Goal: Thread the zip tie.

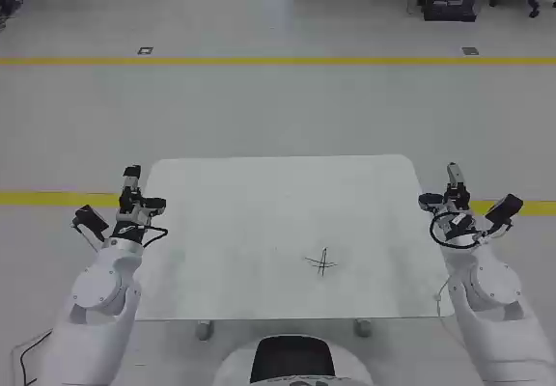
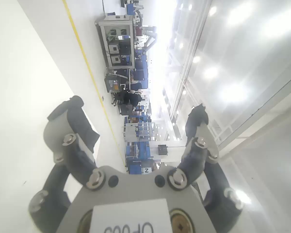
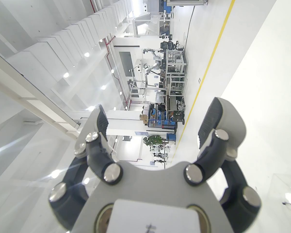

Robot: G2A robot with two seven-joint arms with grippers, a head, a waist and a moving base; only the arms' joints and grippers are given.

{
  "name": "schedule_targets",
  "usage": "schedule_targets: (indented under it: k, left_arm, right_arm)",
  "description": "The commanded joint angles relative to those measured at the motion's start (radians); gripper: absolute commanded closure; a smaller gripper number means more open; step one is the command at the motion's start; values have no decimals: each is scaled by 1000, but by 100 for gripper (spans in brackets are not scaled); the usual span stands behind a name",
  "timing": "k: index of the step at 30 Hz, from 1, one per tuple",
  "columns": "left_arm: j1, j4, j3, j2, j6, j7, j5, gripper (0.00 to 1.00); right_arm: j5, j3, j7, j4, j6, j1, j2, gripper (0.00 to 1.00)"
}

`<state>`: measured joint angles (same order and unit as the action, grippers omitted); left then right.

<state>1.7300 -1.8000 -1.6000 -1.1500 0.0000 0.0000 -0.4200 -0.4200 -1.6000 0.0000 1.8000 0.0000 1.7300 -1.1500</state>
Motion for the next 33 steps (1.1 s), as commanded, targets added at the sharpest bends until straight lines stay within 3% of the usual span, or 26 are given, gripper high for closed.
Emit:
schedule_targets:
  k: [1, 4, 6, 16, 23, 25, 33]
  left_arm:
    - [0, 0, 0, 0, 0, 0, 0, 0]
    - [0, 0, 0, 0, 0, 0, 0, 0]
    - [0, 0, 0, 0, 0, 0, 0, 0]
    - [0, 0, 0, 0, 0, 0, 0, 0]
    - [0, 0, 0, 0, 0, 0, 0, 0]
    - [0, 0, 0, 0, 0, 0, 0, 0]
    - [0, 0, 0, 0, 0, 0, 0, 0]
  right_arm:
    - [97, 14, 39, 4, 30, -6, 6, 0]
    - [184, 39, 132, -1, 64, -29, 11, 0]
    - [225, 46, 201, -3, 45, -38, 15, 0]
    - [245, 50, 212, 6, 38, -42, 16, 0]
    - [428, 87, 342, 1, 8, -93, 26, 0]
    - [484, 108, 389, -4, -23, -108, 29, 0]
    - [496, 113, 405, -6, -41, -110, 30, 0]
